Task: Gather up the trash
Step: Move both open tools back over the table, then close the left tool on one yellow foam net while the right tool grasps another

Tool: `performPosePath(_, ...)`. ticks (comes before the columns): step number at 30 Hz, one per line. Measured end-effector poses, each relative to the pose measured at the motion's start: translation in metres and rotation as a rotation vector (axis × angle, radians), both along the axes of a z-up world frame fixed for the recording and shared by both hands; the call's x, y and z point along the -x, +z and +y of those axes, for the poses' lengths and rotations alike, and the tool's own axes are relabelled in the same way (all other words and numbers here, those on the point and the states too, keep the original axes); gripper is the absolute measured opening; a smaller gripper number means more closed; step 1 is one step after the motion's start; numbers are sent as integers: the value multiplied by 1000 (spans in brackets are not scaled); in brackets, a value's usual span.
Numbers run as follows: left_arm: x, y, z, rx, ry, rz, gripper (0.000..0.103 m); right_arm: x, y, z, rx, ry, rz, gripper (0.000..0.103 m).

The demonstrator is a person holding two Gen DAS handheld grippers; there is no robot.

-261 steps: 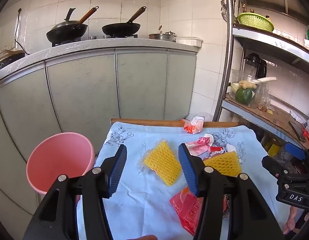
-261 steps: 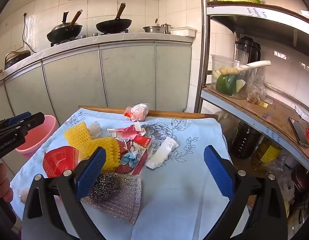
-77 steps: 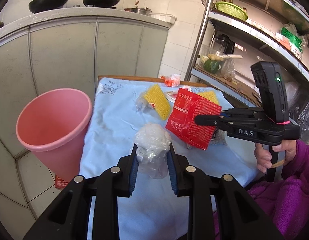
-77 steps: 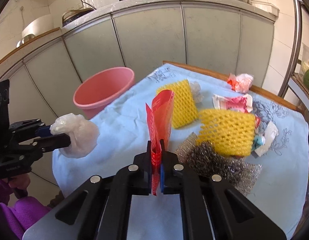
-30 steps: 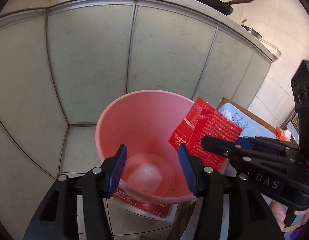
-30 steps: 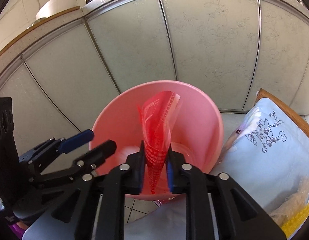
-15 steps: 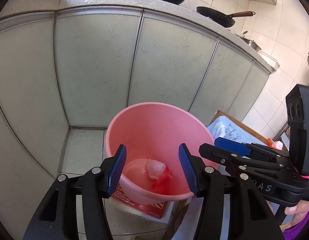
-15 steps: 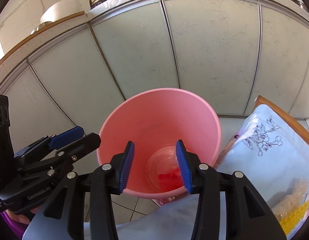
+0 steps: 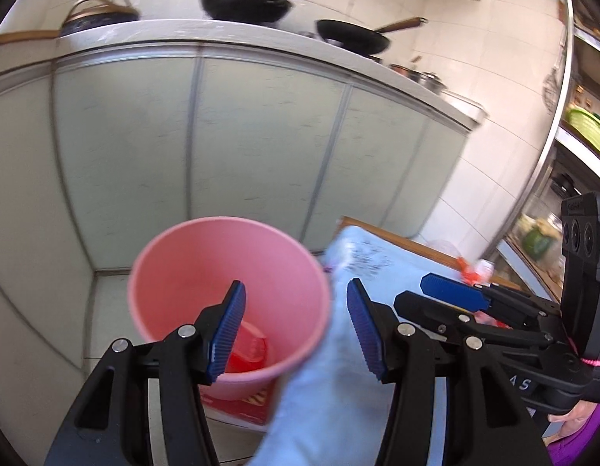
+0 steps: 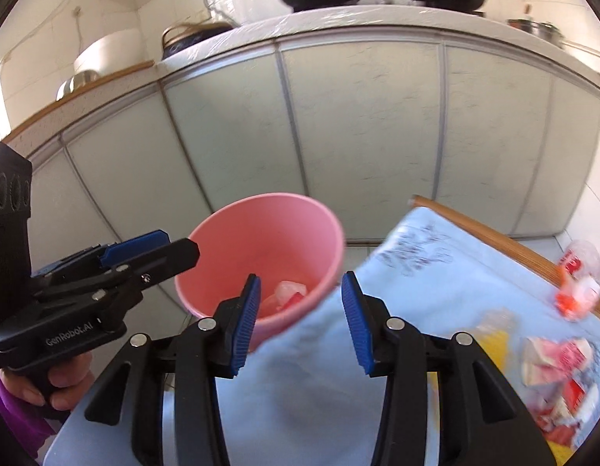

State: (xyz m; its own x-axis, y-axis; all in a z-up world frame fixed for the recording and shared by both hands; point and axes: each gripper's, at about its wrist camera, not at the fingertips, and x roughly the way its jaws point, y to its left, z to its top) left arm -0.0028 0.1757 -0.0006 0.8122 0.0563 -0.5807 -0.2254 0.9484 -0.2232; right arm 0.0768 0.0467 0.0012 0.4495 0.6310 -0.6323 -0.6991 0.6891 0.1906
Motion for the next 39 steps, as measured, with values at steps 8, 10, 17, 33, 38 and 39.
performPosePath(8,-17,4,-52,-2,-127,-6,54,9,13,-67,-4,-110,-45,44)
performPosePath(10,-21,2,-65,1,-153,-4,54,14,15,-89,0,-144,-56,44)
performPosePath(17,-36,-12,-102,-5,-235,37,54,28,13,-141,28,-250,-70,44)
performPosePath(33,-82,-64,-158,107,-387,225,50,26,-11,-212,36,-374,-19,44)
performPosePath(38,-98,-81,-165,128,-369,267,45,26,-19,-223,33,-377,9,44)
performPosePath(39,-101,-84,-166,133,-361,276,42,27,-20,-225,32,-375,15,44)
